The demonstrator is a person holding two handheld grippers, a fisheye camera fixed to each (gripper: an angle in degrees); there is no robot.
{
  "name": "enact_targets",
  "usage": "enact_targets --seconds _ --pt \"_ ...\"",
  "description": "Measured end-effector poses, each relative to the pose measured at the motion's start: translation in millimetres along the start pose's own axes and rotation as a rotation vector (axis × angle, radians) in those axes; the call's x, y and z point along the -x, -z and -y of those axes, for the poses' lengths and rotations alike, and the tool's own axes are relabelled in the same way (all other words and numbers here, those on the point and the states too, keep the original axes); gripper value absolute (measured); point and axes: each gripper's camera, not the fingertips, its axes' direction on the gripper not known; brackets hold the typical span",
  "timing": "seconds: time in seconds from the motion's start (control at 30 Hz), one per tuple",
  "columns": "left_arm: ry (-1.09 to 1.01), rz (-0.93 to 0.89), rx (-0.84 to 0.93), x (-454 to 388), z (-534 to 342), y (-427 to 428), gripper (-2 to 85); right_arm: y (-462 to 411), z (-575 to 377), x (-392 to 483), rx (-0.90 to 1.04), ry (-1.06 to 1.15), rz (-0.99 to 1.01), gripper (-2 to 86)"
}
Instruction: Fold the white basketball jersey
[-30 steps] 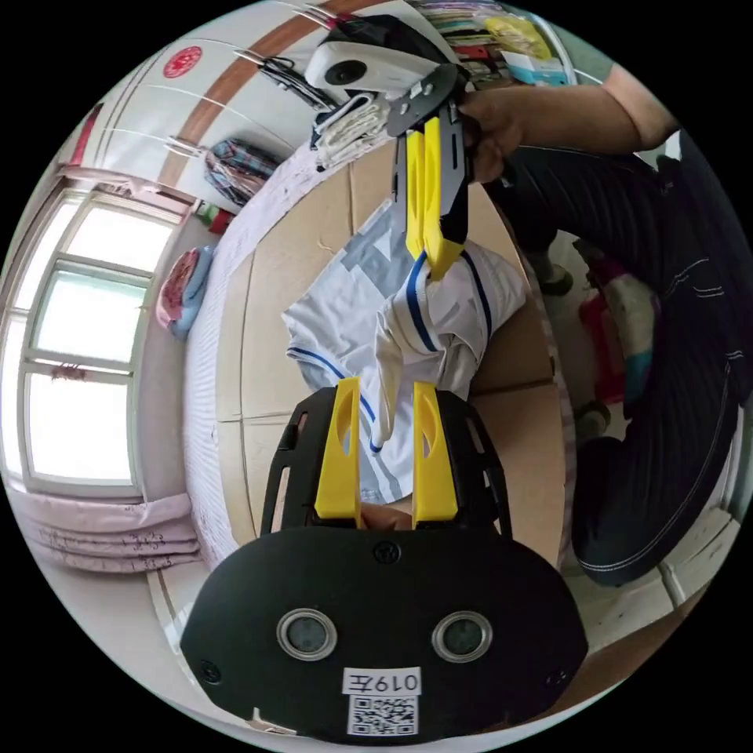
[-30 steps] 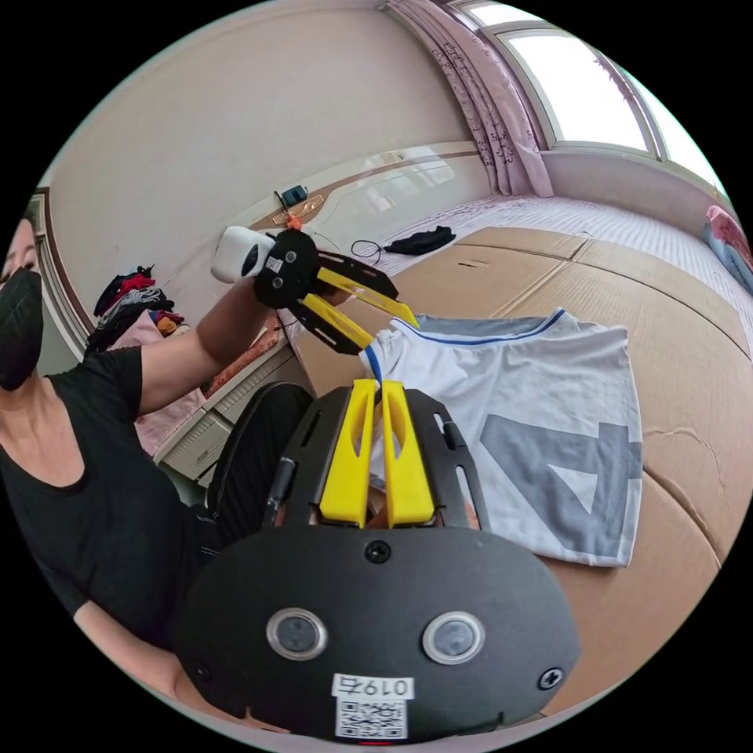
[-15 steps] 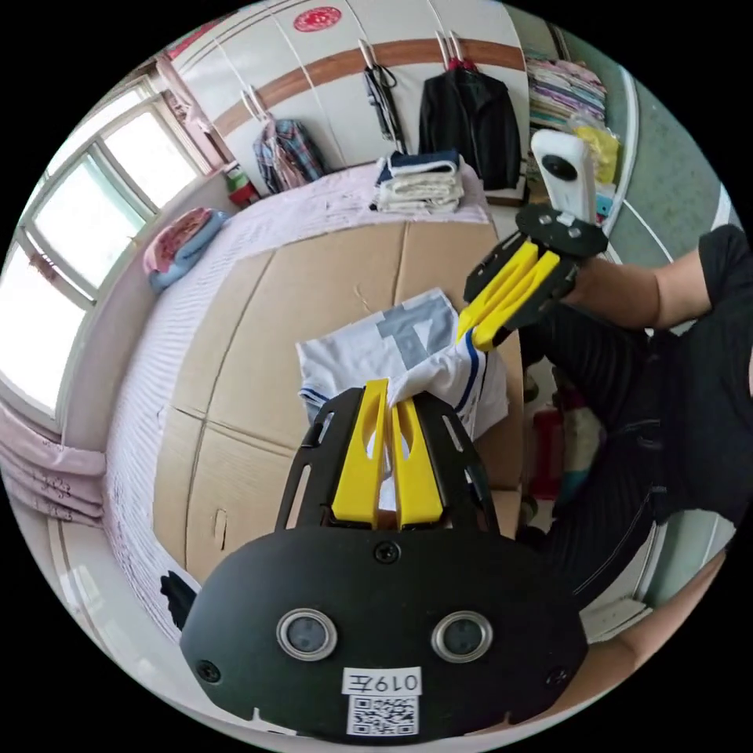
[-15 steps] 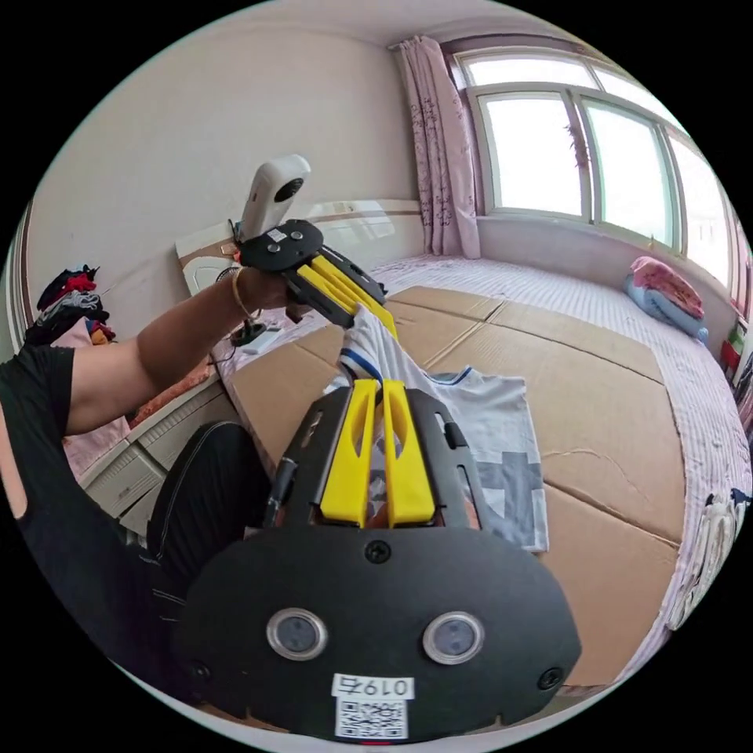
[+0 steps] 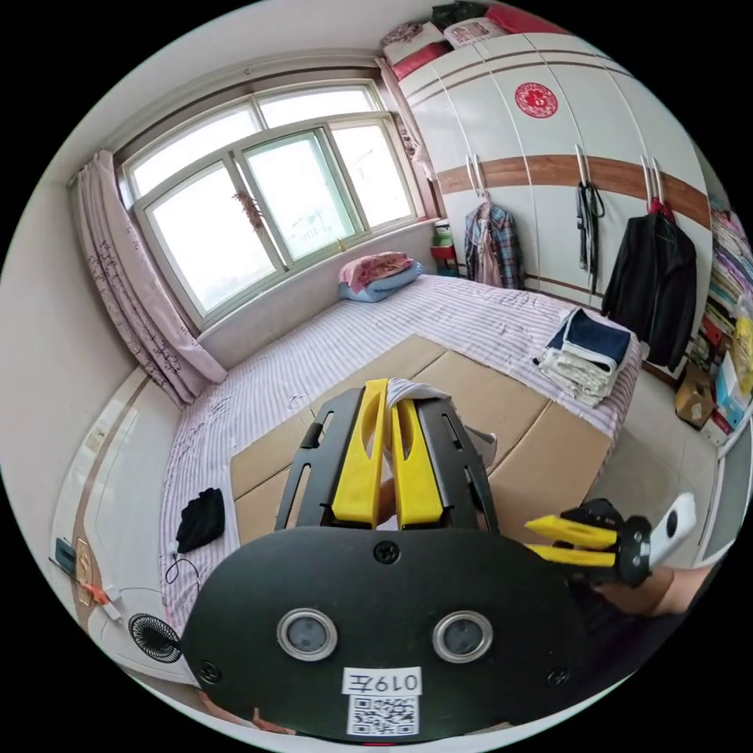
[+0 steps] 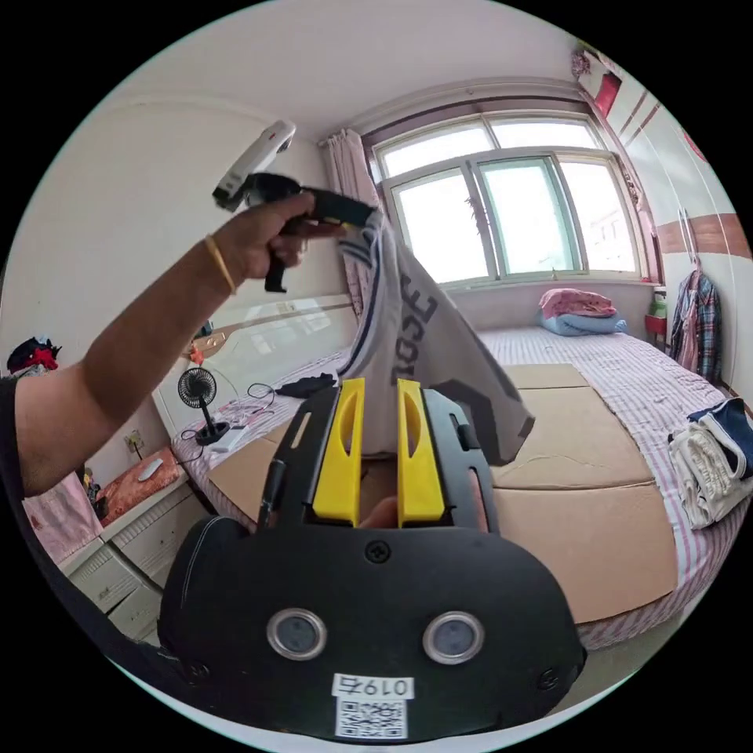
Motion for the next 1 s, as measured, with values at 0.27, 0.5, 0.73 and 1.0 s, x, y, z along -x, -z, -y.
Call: enact_targets --seconds 0.27,0.5,0.73,1.0 --pt "0.146 0.121 -0.129 33.9 57.0 80.1 0.0 -45.5 -1.6 121.0 0.017 0.194 -0.314 16.7" --pt "0.110 0.122 -0.179 55.3 67.3 131.1 -0.1 -12.6 -15.6 157.9 -0.119 0.246 -0.444 18.2" --pt "0.065 0.131 -0.216 70.6 63.0 176.3 -0.1 2.8 -30.2 179.1 -0.027 0.461 -0.450 19.2" --pt "0.086 0.135 -0.214 90.0 58.3 210.2 -0.1 -19.8 -39.6 194.8 -0.022 0.452 -0.221 3.4"
